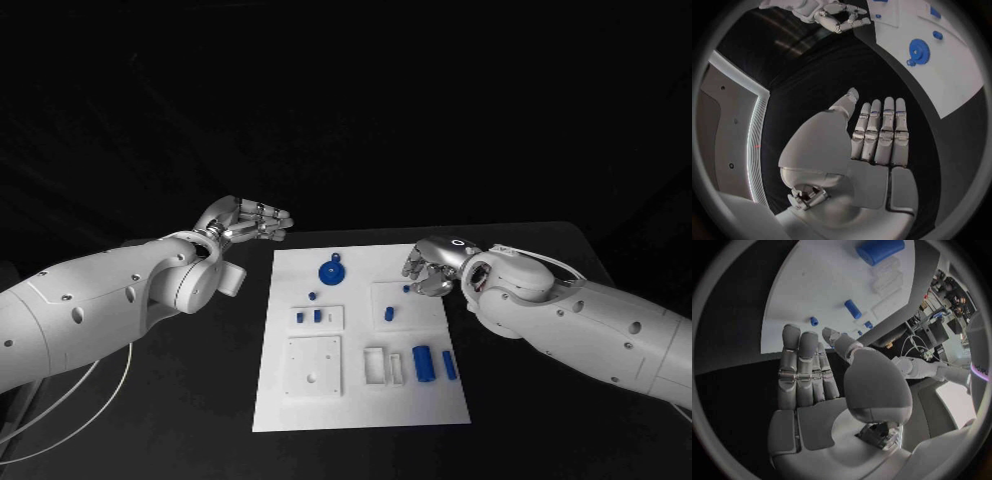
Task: Assemble the parts on the task board
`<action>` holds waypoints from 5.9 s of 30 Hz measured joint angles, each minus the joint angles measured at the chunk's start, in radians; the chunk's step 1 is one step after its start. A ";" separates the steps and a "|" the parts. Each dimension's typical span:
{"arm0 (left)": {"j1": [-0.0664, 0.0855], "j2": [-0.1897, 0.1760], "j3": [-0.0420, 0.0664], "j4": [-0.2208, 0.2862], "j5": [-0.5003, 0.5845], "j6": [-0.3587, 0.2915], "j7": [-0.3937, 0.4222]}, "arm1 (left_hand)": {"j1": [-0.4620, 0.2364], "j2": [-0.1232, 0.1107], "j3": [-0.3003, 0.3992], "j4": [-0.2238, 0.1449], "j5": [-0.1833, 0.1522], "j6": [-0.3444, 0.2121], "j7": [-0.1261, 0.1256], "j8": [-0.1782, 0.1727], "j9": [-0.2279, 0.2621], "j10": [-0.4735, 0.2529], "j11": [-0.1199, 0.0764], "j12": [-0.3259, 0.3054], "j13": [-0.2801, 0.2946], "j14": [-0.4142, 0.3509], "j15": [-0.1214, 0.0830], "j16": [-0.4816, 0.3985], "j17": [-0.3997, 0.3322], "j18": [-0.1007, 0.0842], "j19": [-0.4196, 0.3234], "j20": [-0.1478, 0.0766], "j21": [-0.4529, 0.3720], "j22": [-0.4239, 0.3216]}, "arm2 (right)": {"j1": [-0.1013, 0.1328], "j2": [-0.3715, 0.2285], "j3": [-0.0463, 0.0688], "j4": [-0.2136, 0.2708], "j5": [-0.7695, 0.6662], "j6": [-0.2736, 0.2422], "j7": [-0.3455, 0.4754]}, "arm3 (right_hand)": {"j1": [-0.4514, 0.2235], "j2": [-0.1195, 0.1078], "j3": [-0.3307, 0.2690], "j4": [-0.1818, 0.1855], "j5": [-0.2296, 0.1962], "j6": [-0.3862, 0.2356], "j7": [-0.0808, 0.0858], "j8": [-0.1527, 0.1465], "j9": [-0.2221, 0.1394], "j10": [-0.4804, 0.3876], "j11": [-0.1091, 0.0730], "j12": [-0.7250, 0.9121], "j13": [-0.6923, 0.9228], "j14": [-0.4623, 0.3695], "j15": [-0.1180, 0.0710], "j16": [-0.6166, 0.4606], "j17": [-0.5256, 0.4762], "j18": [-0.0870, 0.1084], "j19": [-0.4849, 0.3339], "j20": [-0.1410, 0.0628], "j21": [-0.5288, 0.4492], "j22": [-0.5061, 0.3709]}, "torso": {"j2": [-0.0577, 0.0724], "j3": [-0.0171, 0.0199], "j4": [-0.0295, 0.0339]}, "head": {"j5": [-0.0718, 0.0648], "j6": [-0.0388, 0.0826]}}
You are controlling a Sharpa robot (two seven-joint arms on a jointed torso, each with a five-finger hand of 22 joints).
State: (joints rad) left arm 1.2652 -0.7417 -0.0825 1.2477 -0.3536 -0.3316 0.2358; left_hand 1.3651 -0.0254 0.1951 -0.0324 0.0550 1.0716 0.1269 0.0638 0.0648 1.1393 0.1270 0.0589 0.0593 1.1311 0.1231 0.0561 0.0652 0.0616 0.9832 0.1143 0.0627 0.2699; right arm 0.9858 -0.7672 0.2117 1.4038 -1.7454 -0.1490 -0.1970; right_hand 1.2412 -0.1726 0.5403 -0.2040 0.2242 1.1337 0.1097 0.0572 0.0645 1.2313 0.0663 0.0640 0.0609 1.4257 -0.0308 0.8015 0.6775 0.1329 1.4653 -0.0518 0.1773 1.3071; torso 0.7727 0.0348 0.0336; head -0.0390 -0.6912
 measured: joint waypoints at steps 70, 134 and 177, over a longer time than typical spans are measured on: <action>0.000 -0.003 0.000 0.001 0.037 0.018 0.006 | 0.000 0.000 0.037 -0.009 0.050 0.000 0.000 0.000 0.000 -0.007 0.000 0.000 0.000 0.000 0.000 0.005 0.000 0.000 0.036 0.000 0.011 -0.185 | -0.033 0.110 -0.059 -0.113 -0.168 -0.133 -0.105 | 0.008 0.010 0.140 0.008 -0.089 0.164 -0.042 0.004 0.015 0.158 -0.051 -0.010 0.005 0.013 -0.038 0.015 0.004 -0.043 0.003 -0.040 0.186 0.000 | 0.001 0.0028 -0.0019 | 0.009 -0.019; -0.004 0.103 -0.003 -0.137 0.039 0.000 0.023 | -0.004 -0.004 0.048 -0.009 0.050 -0.007 0.007 0.000 0.000 -0.010 0.003 0.000 0.000 0.000 0.000 0.005 0.000 0.000 0.036 0.000 0.010 -0.192 | -0.215 0.235 -0.034 0.110 -0.094 -0.251 -0.050 | 0.013 0.027 0.138 -0.003 -0.120 0.170 -0.045 0.004 0.017 0.164 -0.057 -0.007 0.002 0.016 -0.039 -0.002 0.010 -0.051 0.003 -0.039 0.186 0.001 | -0.023 -0.0246 0.0032 | 0.171 -0.031; -0.004 0.096 -0.003 -0.119 0.037 0.000 0.024 | -0.004 -0.004 0.043 -0.004 0.045 -0.007 0.007 0.000 0.000 -0.010 0.003 0.000 0.000 0.000 0.000 0.005 0.000 0.000 0.036 0.000 0.010 -0.193 | -0.264 0.272 -0.037 0.027 -0.198 -0.268 -0.116 | 0.008 0.021 0.153 -0.001 -0.143 0.165 -0.044 0.004 0.016 0.166 -0.059 -0.009 0.003 0.022 -0.039 -0.002 0.004 -0.047 0.003 -0.039 0.198 0.000 | -0.023 -0.0227 0.0013 | 0.210 -0.081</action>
State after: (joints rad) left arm 1.2614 -0.6462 -0.0858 1.1283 -0.3171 -0.3316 0.2594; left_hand 1.3612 -0.0298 0.2380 -0.0362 0.0997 1.0645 0.1340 0.0637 0.0649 1.1289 0.1303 0.0589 0.0594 1.1309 0.1234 0.0611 0.0655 0.0617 1.0187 0.1143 0.0731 0.0772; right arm 0.7216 -0.4951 0.1745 1.4310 -1.9429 -0.4169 -0.3131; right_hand 1.2488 -0.1516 0.6932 -0.2054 0.0815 1.2985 0.0657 0.0609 0.0800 1.3971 0.0071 0.0545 0.0635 1.4474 -0.0693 0.7995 0.6818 0.0864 1.4683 -0.0907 0.3752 1.3074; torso 0.7494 0.0121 0.0349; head 0.1713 -0.7720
